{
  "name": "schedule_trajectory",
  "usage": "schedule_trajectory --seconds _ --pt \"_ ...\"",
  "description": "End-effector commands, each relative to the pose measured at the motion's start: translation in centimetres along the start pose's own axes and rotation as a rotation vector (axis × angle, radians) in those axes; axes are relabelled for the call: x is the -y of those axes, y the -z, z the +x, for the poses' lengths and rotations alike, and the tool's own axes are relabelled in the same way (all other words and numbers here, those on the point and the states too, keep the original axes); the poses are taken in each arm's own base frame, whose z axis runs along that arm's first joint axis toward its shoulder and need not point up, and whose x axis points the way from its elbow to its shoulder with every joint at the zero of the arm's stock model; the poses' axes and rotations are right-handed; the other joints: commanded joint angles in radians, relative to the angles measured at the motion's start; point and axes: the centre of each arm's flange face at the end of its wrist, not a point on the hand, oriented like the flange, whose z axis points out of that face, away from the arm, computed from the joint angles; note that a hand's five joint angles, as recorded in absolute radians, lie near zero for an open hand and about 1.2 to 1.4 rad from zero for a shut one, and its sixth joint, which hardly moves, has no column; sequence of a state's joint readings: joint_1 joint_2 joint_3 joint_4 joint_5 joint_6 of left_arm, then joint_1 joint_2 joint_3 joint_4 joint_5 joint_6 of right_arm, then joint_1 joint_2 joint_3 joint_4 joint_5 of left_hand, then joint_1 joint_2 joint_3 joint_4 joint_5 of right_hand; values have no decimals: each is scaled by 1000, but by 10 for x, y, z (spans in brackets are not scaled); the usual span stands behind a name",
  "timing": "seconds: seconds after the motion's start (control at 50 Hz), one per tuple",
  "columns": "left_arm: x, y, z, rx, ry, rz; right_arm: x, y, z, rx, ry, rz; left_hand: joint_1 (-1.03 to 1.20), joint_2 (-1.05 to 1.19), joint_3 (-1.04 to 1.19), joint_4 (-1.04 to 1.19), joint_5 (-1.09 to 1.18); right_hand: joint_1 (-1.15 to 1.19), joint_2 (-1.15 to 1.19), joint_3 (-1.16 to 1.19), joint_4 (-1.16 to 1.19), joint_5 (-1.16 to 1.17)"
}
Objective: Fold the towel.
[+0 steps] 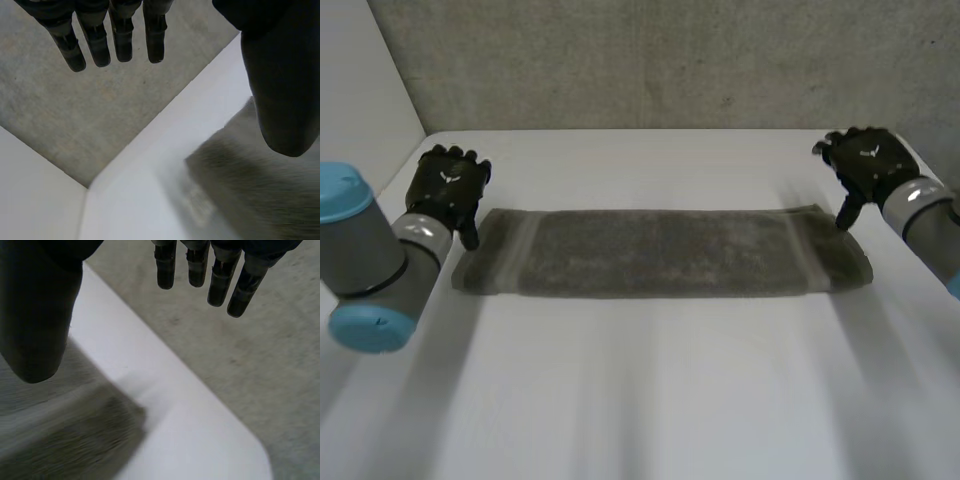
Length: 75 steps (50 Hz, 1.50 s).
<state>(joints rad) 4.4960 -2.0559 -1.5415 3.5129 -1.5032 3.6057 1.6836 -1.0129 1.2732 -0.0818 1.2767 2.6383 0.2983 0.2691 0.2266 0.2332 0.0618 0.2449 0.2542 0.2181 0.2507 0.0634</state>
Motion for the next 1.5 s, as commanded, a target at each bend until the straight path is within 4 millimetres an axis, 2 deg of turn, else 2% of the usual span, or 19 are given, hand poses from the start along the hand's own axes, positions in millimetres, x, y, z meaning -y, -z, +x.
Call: schedule_trajectory --seconds 0.02,0.3,0.58,0.68,0.7,0.86,0.96,1.0,1.06,1.1,1.12,1.16,1.28,1.32,1.38,1.42,1.44,1.48,1.5 --pt "2 44 13 -53 211 -34 -34 28 -13 60 -42 -129 -97 -67 -52 -59 -34 -70 -80 -44 -76 -63" --pt "-6 57 32 -80 278 -29 -87 22 -4 88 -6 -198 -102 -73 -52 -59 -40 118 109 -44 -76 125" --pt "-11 60 36 -68 277 13 -100 15 -7 100 -18 -199 -102 -73 -52 -59 -40 319 309 -44 -76 326" --pt "-12 59 33 -60 278 12 -102 13 -7 101 -19 -196 -102 -73 -52 -59 -40 844 835 -44 -76 851" --pt "-12 59 33 -60 278 12 -101 12 -7 98 -17 -188 -102 -73 -52 -59 -40 1112 1102 -44 -76 1119" --pt "-12 58 31 -51 279 10 -102 8 4 66 -14 -161 -102 -73 -52 -59 -40 1151 1142 -44 -76 1158" --pt "-13 57 28 -45 279 10 -111 9 27 13 -27 -182 -102 -73 -52 -59 -40 1151 1142 -44 -76 1158" --pt "-14 56 27 -39 280 8 -119 12 57 -55 -33 -195 -102 -73 -52 -59 -40 1151 1142 -44 -76 1158" --pt "-14 56 25 -34 278 8 -123 13 75 -92 -30 -196 -102 -73 -52 -59 -40 1151 1142 -44 -76 1158" --pt "-14 56 25 -33 279 8 -122 14 107 -143 -21 -185 -102 -73 -52 -59 -40 1151 1142 -44 -76 1158" --pt "-14 55 25 -33 279 8 -122 14 108 -143 -21 -185 -102 -73 -52 -59 -40 1151 1142 -44 -76 1158" --pt "-14 55 25 -33 279 8 -108 14 129 -160 -4 -159 -102 -73 -52 -59 -40 1151 1142 -44 -76 1158" --pt "-14 55 24 -22 278 7 -74 16 143 -178 58 -112 -102 -73 -52 -59 -40 1151 1142 -44 -76 1158" --pt "-14 55 24 -19 278 6 -31 11 119 -132 113 -22 -102 -73 -52 -59 -40 1151 1142 -44 -76 1158" --pt "-13 55 23 -17 278 7 -6 6 93 -84 139 37 -102 -73 -52 -59 -40 1151 1142 -44 -76 1158" --pt "-14 55 24 -19 278 5 34 0 35 24 179 139 -102 -73 -52 -59 -40 1151 1142 -44 -76 1158" --pt "-13 55 24 -17 278 7 34 0 35 25 179 140 -102 -73 -52 -59 -40 1151 1142 -44 -76 1158" --pt "-14 56 24 -15 278 3 68 0 -30 130 207 227 -102 -73 -52 -59 -40 1151 1142 -44 -76 1158" --pt "-13 56 25 -13 278 3 69 0 -30 131 207 227 -102 -73 -52 -59 -40 1151 1142 -44 -76 1158"
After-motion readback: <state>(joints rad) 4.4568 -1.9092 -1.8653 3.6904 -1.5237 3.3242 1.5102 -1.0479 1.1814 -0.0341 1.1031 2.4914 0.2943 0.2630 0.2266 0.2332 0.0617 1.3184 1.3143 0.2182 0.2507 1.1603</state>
